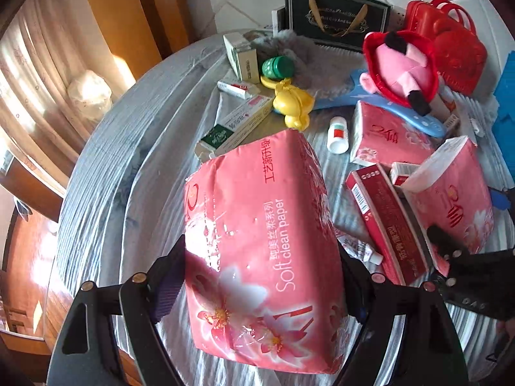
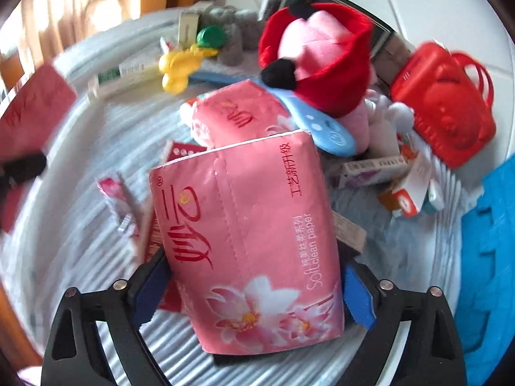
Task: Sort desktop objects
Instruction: 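Grasp a pink tissue pack with the left tool while the right tool grasps another, then carry both pink tissue packs over the blue bin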
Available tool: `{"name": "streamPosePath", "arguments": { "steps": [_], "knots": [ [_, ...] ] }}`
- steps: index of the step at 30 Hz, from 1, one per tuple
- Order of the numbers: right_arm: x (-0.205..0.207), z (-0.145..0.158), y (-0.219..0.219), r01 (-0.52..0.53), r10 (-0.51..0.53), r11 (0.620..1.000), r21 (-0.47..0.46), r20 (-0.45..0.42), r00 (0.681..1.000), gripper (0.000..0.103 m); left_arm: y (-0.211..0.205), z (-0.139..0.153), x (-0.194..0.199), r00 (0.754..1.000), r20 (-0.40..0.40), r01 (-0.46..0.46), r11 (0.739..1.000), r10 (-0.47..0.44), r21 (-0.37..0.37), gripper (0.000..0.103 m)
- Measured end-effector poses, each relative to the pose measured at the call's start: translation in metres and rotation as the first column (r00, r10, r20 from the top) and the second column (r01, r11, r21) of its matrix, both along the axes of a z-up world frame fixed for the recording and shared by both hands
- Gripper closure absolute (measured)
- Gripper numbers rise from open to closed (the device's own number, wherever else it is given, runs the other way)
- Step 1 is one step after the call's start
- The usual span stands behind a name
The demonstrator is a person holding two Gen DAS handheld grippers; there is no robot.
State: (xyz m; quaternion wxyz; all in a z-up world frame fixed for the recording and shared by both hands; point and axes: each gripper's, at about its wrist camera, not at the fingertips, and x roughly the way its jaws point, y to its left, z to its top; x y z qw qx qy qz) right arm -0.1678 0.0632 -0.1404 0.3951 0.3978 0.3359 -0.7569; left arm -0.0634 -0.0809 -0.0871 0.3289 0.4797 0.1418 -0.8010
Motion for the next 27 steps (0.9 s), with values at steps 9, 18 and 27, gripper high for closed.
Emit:
{"name": "streamPosePath", "arguments": {
  "steps": [9,18,27],
  "knots": [
    [0.009,0.114,0.073,0.066,-0.106,0.950,-0.306,-0.118,0.987,0.011,0.055,0.065,-0.007,0.977,-0.163,0.119,0.985,-0.139,-0.124,0.021],
    [-0.005,0.199,0.164,0.170,-0.302,0.862,-0.478,-0.214,0.929,0.010,0.140,0.138,-0.051,0.881,-0.308,0.292,0.924,-0.360,-0.246,0.021],
    [-0.041,0.279,0.271,0.308,-0.512,0.774,-0.554,-0.260,0.819,0.010,0.249,0.208,-0.122,0.718,-0.390,0.467,0.815,-0.576,-0.344,0.021]
  ]
}}
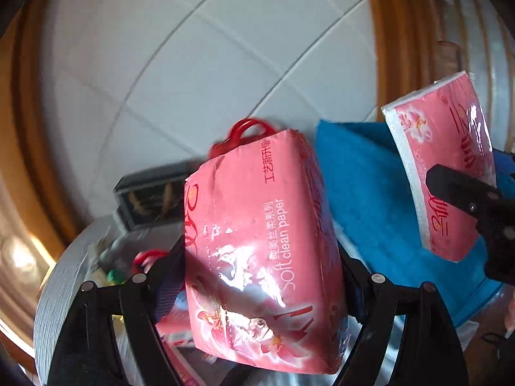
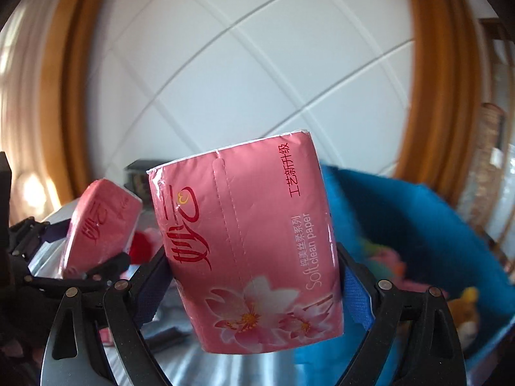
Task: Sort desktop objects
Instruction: 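Carry both pink tissue packs over the blue bin, then open both tools to drop the tissue packs into the bin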
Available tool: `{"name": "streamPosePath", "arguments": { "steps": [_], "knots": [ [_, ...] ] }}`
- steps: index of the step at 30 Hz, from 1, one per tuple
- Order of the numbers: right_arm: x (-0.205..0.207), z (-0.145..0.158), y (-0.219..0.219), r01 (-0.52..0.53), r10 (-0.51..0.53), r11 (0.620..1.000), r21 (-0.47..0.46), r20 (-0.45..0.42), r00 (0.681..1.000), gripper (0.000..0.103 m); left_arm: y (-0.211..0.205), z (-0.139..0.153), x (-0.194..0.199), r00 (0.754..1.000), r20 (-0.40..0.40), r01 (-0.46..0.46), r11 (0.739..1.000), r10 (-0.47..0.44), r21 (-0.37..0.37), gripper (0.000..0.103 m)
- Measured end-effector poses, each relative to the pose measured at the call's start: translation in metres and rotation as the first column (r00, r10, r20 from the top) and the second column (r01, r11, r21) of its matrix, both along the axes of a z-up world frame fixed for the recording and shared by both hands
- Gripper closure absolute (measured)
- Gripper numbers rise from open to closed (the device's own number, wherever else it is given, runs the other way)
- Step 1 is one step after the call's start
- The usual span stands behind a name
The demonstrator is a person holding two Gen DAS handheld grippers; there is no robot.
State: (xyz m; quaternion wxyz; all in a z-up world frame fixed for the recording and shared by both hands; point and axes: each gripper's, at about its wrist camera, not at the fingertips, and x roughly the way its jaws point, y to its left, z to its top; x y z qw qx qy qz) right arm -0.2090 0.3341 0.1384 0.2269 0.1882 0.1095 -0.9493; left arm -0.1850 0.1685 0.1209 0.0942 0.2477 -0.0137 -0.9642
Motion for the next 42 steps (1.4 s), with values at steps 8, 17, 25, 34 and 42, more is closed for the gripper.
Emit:
{"name": "streamPosePath", "arguments": {
  "steps": [8,17,25,34,42],
  "knots": [
    [-0.073,0.060,0.096,0.174,-0.173,0.984,0.031,-0.034,0.984,0.010,0.107,0.058,-0.090,0.985,-0.028,0.169,0.986,-0.168,0.007,0.021],
    [-0.197,0.046,0.192,0.245,-0.258,0.966,0.086,0.228,0.939,0.010,0.216,0.066,-0.210,0.938,0.195,0.279,0.958,-0.286,0.059,0.021],
    [-0.259,0.001,0.232,0.215,-0.257,0.965,0.148,0.392,0.883,0.010,0.248,0.032,-0.280,0.883,0.378,0.264,0.960,-0.278,0.089,0.020],
    [-0.286,-0.033,0.249,0.204,-0.273,0.960,0.191,0.478,0.835,0.003,0.269,-0.008,-0.308,0.810,0.538,0.233,0.970,-0.233,0.069,0.019],
    [-0.285,-0.029,0.258,0.231,-0.298,0.953,0.197,0.456,0.839,0.000,0.271,-0.002,-0.298,0.832,0.517,0.238,0.971,-0.203,-0.002,0.016]
  ]
}}
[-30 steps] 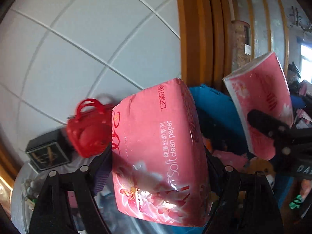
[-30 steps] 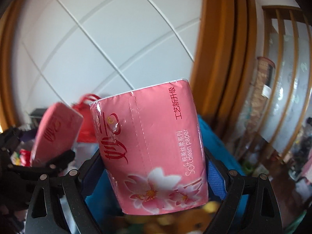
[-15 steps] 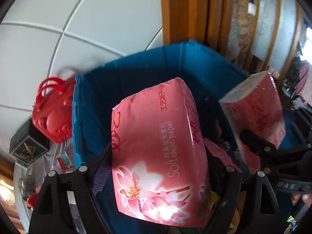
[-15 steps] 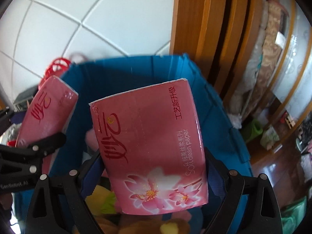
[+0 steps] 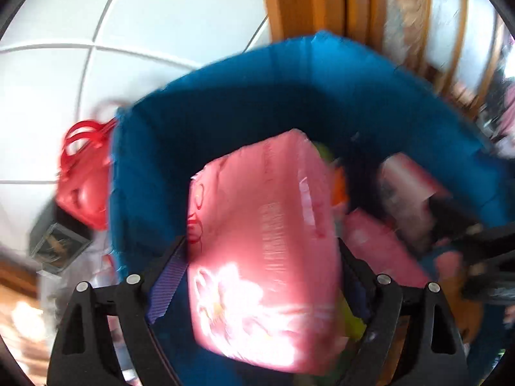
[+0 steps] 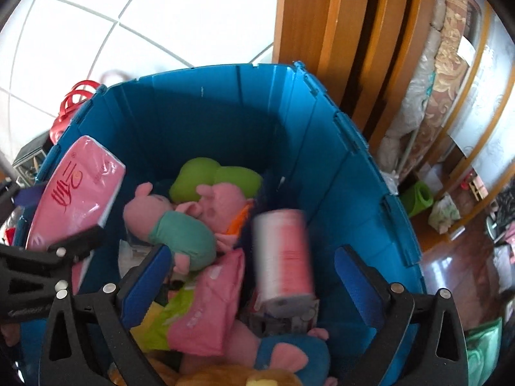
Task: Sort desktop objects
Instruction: 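Open both tools to drop the tissue packs into the bin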
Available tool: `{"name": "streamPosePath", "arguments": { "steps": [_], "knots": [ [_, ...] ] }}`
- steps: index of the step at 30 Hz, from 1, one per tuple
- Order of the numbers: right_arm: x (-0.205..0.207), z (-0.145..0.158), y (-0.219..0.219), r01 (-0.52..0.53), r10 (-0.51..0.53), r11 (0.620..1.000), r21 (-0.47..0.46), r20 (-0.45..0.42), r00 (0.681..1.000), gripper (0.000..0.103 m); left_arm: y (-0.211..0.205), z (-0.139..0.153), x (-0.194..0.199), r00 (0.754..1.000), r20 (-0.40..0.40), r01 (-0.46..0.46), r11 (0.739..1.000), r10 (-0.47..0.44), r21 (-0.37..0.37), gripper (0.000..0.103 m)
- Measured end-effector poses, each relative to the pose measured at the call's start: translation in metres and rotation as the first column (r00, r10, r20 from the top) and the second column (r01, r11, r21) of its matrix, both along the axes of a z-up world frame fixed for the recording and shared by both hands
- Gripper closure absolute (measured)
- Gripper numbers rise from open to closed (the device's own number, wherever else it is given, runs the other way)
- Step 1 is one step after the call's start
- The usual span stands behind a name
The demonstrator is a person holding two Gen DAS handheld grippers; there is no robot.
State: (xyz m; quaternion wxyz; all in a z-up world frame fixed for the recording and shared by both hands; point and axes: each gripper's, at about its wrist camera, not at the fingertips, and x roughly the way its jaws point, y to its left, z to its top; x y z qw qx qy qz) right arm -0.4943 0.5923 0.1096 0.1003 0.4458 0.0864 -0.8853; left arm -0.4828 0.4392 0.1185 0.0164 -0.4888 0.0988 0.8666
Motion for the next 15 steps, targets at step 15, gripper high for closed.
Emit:
{"name": "streamPosePath", "arguments": {
  "steps": [15],
  "knots": [
    [0.028,0.017,-0.012,-0.051,0.053,0.997,0.050,-0.029,0.998,0.000,-0.001,0.007,0.032,0.998,0.035,0.058,0.997,-0.060,0.057,0.015]
  ]
}}
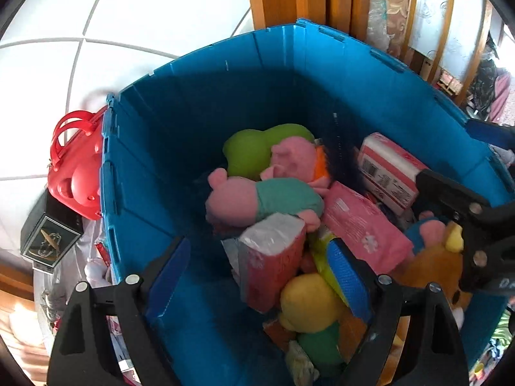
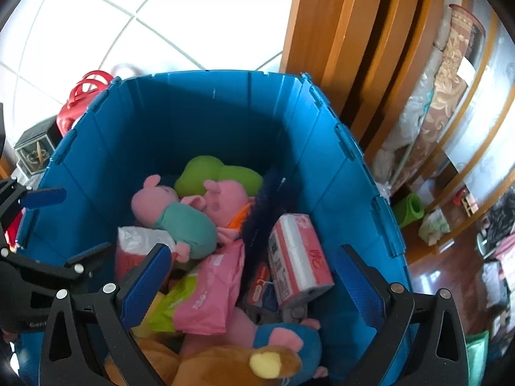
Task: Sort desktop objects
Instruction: 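Open both tools to drop the tissue packs into the bin, then withdraw both tools from the bin back toward the pile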
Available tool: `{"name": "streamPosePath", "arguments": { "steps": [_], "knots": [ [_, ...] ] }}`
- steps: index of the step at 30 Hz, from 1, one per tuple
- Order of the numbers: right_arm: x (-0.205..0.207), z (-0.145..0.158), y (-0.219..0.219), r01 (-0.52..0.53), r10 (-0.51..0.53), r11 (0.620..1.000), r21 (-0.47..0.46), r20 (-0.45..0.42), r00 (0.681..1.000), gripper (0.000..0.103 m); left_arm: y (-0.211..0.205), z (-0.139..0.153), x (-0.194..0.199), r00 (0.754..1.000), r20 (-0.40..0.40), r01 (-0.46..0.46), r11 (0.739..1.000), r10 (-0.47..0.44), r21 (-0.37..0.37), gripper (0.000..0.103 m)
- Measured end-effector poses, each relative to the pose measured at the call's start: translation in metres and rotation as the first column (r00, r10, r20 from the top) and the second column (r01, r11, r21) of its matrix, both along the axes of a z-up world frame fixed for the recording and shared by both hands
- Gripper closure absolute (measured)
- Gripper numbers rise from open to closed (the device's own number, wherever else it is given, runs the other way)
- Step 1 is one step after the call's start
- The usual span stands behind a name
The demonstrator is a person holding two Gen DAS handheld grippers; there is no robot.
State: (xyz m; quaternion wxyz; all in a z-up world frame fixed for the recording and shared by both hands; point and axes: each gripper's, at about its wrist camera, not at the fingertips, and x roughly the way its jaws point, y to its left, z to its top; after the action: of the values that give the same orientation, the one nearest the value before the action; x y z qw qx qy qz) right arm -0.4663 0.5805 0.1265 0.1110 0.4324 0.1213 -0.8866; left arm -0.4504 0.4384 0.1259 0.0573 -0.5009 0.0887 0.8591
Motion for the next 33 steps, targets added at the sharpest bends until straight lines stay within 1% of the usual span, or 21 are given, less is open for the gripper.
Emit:
{"name": "streamPosePath", "arguments": {
  "steps": [5,11,19,22,26,30,33],
  "knots": [
    [0.013,0.006,-0.003,-0.014,0.014,1.000,0.010,-0.002,1.000,0.000,-0.002,0.011,0.019,0.999,-0.030,0.017,1.000,-0.017,0.008,0.015],
    [0.043,0.021,-0.009,-0.048,0.048,0.999,0.015,-0.023,0.999,0.000,-0.011,0.032,0.050,0.997,-0.075,0.023,0.999,-0.021,0.027,0.015],
    [0.082,0.029,-0.011,-0.063,0.063,0.998,-0.004,-0.032,0.998,0.000,-0.020,0.046,0.094,0.990,-0.132,0.048,0.997,-0.040,0.059,0.015],
    [0.105,0.036,-0.015,-0.074,0.073,0.997,-0.011,-0.080,0.994,0.000,-0.027,0.050,0.111,0.987,-0.156,0.054,0.995,-0.040,0.089,0.015],
    [0.138,0.045,-0.026,-0.095,0.090,0.995,-0.020,-0.179,0.980,0.000,-0.041,0.054,0.132,0.981,-0.190,0.058,0.990,-0.032,0.131,0.015],
    [0.159,0.051,-0.037,-0.125,0.110,0.991,-0.051,-0.232,0.966,0.000,-0.065,0.055,0.154,0.975,-0.223,0.010,0.987,0.027,0.163,0.015],
    [0.178,0.053,-0.054,-0.171,0.142,0.982,-0.086,-0.273,0.952,0.000,-0.091,0.050,0.173,0.967,-0.239,-0.046,0.980,0.092,0.191,0.015]
  ]
}}
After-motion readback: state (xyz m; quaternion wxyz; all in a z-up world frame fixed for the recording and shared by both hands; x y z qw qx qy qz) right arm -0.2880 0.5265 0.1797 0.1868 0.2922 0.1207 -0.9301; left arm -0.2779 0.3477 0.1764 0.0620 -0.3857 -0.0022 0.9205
